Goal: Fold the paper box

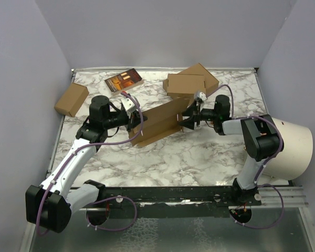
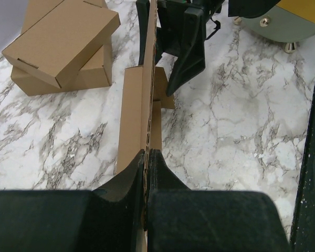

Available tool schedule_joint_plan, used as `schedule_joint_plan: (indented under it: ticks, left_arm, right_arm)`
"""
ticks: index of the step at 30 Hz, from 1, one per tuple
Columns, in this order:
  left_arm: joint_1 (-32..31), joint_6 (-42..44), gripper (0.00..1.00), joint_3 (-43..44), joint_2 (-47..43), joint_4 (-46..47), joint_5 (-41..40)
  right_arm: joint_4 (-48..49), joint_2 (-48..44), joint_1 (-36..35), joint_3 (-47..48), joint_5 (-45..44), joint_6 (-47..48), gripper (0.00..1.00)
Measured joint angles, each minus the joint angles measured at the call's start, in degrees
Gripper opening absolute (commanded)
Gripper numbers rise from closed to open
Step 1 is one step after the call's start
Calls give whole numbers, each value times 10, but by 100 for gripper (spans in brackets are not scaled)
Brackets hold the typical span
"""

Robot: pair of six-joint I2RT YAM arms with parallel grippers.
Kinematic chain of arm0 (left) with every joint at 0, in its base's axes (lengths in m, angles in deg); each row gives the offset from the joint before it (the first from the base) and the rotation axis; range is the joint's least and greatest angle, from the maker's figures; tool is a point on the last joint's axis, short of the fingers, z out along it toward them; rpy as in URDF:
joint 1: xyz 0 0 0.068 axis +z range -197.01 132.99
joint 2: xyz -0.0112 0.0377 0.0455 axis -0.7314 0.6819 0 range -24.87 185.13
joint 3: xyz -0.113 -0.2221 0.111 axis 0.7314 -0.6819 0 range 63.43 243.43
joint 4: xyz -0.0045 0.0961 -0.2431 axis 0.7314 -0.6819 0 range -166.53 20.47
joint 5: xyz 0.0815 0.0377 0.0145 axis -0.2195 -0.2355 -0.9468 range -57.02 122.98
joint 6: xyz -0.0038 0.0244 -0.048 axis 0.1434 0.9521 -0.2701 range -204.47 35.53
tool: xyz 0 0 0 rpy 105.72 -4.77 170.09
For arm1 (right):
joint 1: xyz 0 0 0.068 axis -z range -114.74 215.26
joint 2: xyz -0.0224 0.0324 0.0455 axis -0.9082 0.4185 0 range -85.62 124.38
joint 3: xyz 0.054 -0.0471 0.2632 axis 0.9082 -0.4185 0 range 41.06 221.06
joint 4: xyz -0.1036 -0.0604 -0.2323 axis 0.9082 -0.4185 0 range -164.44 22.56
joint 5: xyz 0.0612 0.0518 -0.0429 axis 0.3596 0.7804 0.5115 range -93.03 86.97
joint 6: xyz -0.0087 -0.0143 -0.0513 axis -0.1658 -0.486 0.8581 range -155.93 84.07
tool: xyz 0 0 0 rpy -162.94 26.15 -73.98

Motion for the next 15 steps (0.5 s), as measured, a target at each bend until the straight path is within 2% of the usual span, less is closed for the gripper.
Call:
schedule_joint_plan:
  ticks: [5,10,14,15]
  left_arm:
    - [0,0,0,0,0,0,0]
    - [0,0,0,0,0,0,0]
    - [0,0,0,0,0,0,0]
    - [0,0,0,0,0,0,0]
  right_arm:
    - [-122,-19,14,34,47,68,72]
    - [-273,-65,51,74,94,178,74]
    - [-421,-84,76,125,119,301,70]
    - [-466,-84,84,146,123,342,63]
